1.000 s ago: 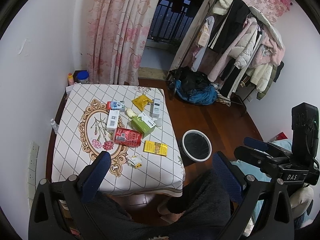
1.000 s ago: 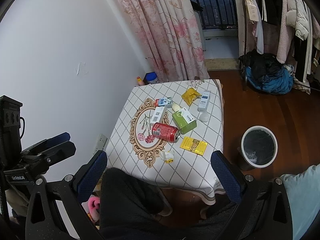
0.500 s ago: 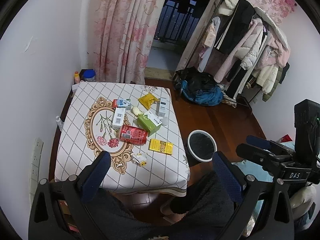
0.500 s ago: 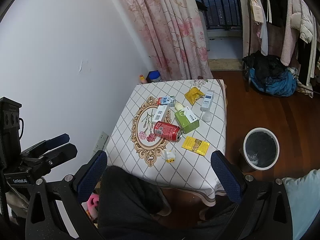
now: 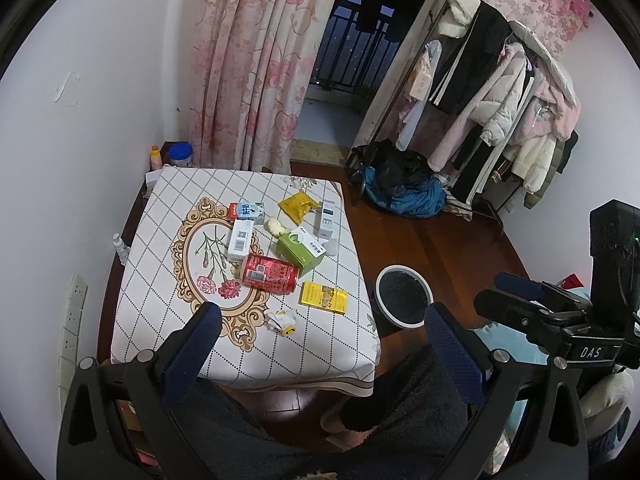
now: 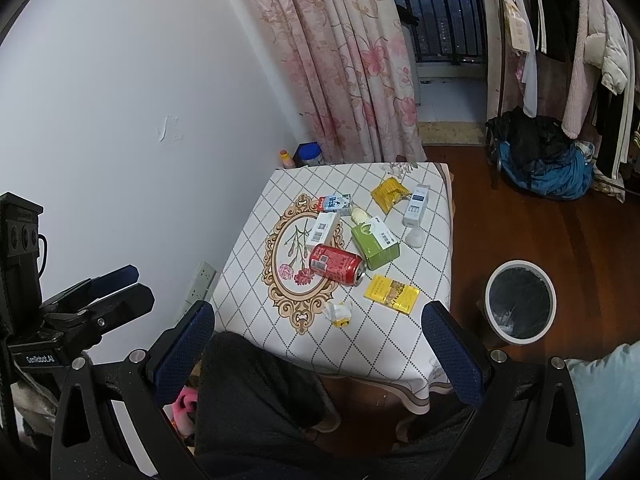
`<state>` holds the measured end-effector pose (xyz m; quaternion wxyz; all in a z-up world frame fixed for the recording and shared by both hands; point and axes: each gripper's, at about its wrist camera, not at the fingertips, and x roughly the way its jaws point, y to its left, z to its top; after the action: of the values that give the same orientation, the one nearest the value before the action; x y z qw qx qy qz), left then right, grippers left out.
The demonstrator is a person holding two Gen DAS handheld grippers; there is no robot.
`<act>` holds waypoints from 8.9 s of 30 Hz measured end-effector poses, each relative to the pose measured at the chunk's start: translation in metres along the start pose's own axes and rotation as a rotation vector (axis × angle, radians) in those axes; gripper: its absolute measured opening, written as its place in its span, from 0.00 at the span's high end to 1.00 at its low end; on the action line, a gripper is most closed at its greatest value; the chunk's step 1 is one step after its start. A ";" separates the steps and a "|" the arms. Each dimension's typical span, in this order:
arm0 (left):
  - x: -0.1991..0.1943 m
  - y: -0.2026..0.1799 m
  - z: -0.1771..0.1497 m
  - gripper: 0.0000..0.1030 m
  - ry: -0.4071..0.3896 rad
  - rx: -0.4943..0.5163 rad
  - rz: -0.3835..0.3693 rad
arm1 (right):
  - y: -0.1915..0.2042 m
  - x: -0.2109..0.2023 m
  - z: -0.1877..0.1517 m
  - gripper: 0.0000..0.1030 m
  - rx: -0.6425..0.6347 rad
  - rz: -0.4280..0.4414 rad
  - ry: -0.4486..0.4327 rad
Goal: Collect trash
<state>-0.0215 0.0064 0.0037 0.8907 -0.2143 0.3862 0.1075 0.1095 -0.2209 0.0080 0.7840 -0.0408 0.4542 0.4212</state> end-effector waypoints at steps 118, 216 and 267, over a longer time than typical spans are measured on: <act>0.267 0.004 0.095 0.58 0.065 0.042 0.350 | -0.191 0.215 0.076 0.30 0.317 -0.188 0.132; 0.311 0.058 -0.011 0.06 0.226 -0.137 0.473 | -0.151 0.315 -0.001 0.00 -0.099 -0.233 0.493; 0.412 0.138 0.000 0.37 0.400 -0.152 0.324 | -0.137 0.385 0.013 0.41 0.090 -0.325 0.545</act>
<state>0.2085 0.1392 -0.3397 0.7490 -0.2329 0.5748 0.2330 0.3036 -0.0632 -0.3158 0.6914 -0.1897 0.6532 0.2435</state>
